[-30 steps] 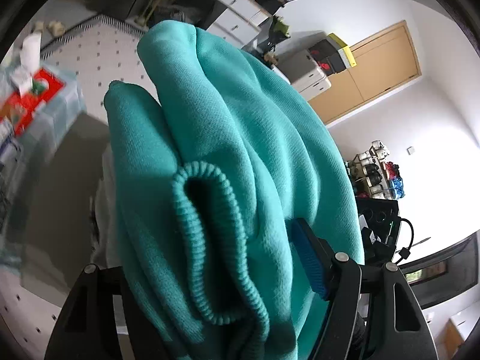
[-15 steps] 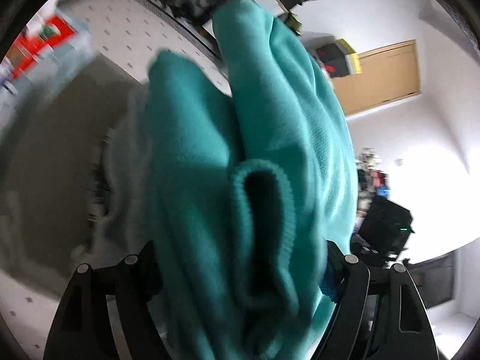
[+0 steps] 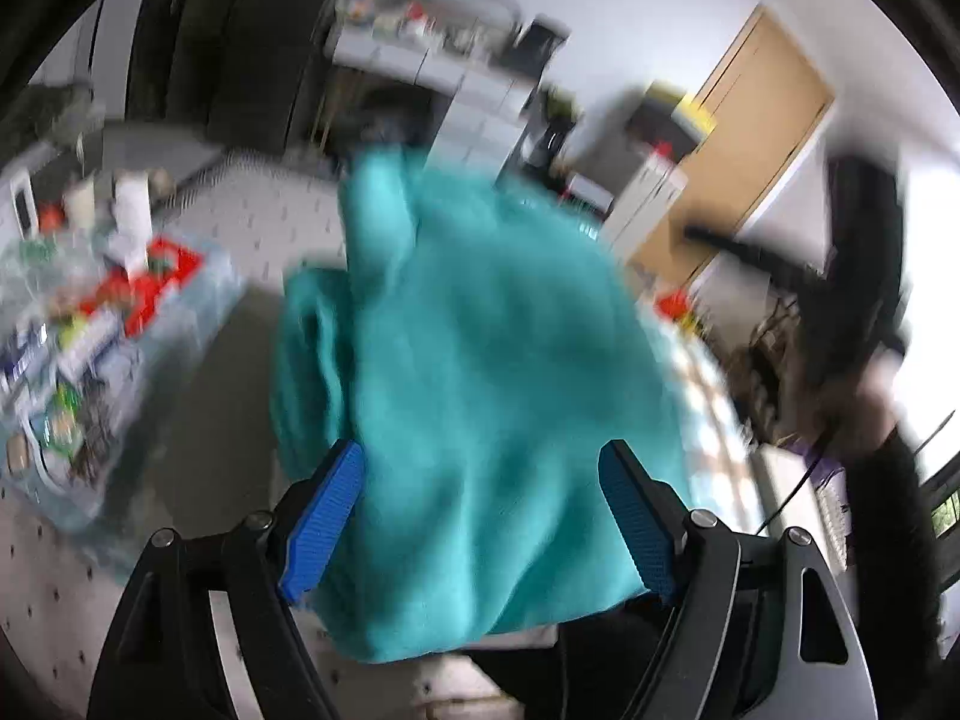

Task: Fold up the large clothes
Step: 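Lower the hoodie onto the folded clothes stack and open both tools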

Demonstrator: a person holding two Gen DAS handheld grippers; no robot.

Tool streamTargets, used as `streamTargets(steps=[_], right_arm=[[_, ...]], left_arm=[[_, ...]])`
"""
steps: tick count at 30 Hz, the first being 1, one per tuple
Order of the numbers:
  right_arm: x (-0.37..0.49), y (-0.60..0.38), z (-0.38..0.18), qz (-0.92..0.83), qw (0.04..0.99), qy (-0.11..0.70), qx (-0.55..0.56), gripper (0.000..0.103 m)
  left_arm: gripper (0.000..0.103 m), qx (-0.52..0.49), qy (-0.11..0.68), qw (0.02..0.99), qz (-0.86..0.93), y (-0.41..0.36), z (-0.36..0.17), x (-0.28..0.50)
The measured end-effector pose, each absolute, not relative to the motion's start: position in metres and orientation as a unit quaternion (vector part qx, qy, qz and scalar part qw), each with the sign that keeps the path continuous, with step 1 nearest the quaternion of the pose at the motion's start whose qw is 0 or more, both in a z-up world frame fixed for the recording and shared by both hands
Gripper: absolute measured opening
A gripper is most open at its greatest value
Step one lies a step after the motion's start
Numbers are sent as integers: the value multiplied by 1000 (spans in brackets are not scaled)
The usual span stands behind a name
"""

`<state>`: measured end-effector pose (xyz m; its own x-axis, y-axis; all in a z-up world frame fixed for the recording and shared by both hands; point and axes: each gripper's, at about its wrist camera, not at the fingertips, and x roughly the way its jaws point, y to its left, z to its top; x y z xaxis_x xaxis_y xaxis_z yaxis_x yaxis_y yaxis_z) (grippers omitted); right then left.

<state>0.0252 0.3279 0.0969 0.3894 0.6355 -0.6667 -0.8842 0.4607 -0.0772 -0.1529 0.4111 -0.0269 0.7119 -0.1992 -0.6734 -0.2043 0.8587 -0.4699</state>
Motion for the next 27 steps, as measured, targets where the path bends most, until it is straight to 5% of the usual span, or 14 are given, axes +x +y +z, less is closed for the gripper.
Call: streamTargets(steps=[4, 13, 27], right_arm=[[46, 399, 42, 406, 776, 353, -330, 62], [84, 406, -32, 365, 755, 432, -332, 62], [1, 335, 82, 481, 758, 344, -274, 67]], left_arm=[[82, -321, 394, 861, -6, 435, -87, -140], [83, -344, 339, 875, -36, 451, -105, -135], [84, -348, 327, 876, -71, 442, -38, -168]])
